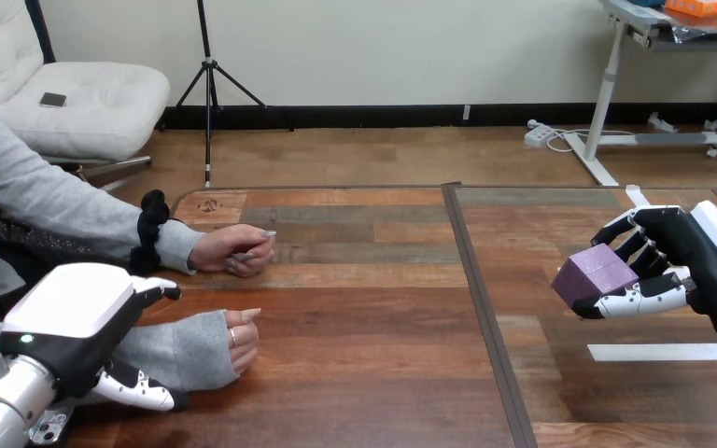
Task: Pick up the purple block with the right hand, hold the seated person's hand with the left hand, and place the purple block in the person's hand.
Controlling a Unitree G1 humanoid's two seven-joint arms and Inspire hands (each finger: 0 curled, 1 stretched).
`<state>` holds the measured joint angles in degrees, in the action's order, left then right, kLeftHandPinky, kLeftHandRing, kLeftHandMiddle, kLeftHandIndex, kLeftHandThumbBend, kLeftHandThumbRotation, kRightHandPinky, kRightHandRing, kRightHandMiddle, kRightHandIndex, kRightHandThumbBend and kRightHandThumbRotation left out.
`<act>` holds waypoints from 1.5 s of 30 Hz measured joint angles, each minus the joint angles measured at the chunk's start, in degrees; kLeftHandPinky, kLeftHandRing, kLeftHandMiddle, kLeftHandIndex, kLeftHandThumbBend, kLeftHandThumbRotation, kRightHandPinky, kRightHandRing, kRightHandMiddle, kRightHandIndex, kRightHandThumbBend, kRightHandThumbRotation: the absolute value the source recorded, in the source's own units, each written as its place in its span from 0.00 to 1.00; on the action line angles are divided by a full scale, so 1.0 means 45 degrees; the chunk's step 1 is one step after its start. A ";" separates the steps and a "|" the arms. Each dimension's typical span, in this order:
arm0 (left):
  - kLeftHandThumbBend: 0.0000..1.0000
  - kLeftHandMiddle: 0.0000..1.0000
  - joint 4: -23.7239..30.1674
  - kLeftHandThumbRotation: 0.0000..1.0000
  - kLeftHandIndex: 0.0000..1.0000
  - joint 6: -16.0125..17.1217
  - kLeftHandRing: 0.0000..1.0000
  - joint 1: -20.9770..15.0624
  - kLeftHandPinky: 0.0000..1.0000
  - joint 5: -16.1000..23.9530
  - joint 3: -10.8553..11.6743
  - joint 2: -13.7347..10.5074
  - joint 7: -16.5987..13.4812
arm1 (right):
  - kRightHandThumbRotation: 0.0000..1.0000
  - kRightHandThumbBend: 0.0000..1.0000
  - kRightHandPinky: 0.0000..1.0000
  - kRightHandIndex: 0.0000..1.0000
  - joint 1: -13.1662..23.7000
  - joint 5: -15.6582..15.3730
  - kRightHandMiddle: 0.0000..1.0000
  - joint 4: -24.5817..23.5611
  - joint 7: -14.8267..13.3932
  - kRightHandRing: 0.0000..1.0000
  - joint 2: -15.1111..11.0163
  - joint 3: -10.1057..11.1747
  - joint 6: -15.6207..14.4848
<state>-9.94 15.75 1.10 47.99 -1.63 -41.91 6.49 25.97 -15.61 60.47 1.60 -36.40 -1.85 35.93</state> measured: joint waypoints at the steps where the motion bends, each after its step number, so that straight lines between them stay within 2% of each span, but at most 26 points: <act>1: 1.00 0.82 -0.0010 0.42 0.81 -0.0035 0.80 -0.0004 0.75 0.0008 -0.0035 0.0000 0.0000 | 0.00 0.83 0.33 0.44 0.0000 0.0000 0.41 0.0000 0.0000 0.37 0.0000 0.0000 0.0000; 17: 1.00 0.79 -0.0323 0.36 0.78 -0.0466 0.77 -0.0161 0.73 0.0467 -0.0649 -0.0005 -0.0191 | 0.00 0.84 0.34 0.44 0.0000 -0.0001 0.41 -0.0039 -0.0007 0.37 0.0000 0.0004 0.0029; 45: 1.00 0.78 -0.0517 0.37 0.78 -0.1166 0.77 -0.0668 0.74 0.0569 -0.1350 -0.0069 -0.0018 | 0.00 0.83 0.32 0.43 0.0000 0.0050 0.39 -0.0041 -0.0004 0.34 0.0000 0.0057 0.0203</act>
<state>-12.26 10.50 -1.91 50.55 -7.71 -42.22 6.41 25.97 -15.39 60.29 1.59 -36.40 -1.59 36.84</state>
